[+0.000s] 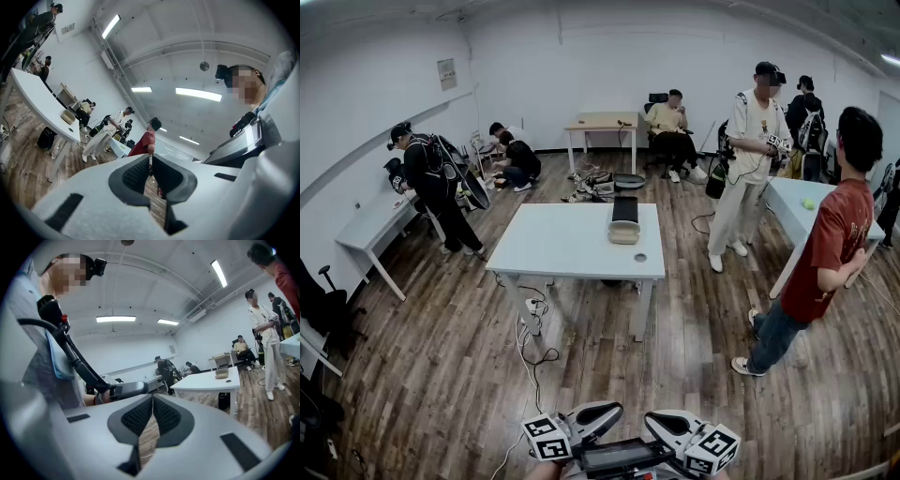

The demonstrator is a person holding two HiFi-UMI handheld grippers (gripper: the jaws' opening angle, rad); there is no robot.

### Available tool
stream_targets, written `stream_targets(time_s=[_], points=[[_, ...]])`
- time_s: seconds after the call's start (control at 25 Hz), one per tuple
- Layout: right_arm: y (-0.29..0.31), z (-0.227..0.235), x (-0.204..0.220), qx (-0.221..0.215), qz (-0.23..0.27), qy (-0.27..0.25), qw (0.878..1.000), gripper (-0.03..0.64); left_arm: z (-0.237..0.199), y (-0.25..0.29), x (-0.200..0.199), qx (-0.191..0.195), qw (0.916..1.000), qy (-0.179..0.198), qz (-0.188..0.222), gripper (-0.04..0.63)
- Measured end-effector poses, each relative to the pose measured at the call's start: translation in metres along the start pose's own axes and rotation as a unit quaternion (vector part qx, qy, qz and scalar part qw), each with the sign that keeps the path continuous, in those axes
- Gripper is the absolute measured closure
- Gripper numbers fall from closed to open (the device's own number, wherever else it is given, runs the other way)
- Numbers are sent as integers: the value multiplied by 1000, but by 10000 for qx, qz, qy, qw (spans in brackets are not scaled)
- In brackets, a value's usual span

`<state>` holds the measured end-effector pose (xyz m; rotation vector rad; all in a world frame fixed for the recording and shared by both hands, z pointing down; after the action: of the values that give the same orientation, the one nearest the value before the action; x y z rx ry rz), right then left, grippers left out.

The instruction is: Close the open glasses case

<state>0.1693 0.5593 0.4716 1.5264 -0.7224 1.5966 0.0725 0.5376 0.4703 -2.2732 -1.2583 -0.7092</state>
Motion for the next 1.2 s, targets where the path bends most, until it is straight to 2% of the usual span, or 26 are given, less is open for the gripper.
stream_targets(time_s=[0.12, 0.28, 0.48, 0.72, 1.0, 1.2], points=[[-3, -9, 0, 68, 30, -46, 10000, 583, 6, -6, -3, 113, 9999, 123, 15, 566], [9, 8, -17, 66, 14, -310, 9995, 583, 5, 11, -31, 272, 9990, 344, 66, 566], [10, 7, -22, 36, -55, -300, 9995, 583, 8, 15, -27, 310, 9994, 179, -14, 566], [10, 6, -26, -60, -63, -345, 9994, 583, 12, 20, -24, 310, 9992, 230, -139, 566], [8, 13, -37, -96, 258, -90, 9996, 580, 18, 25, -30, 481, 9985, 228, -132, 566], [8, 12, -31, -100, 164, -248, 9995, 580, 20, 29, -23, 523, 9981, 227, -237, 566]])
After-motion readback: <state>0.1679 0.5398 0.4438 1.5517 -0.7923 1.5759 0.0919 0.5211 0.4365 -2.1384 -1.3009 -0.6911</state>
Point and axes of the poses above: the fingertips, and each gripper's own axes: y forward along the fingers, z to its right, x out of its underside, the point moved 2 cm from there along -y, backward along the fingers, and after that the axes turned 13 degrees about -y, right-handed, at the moved point
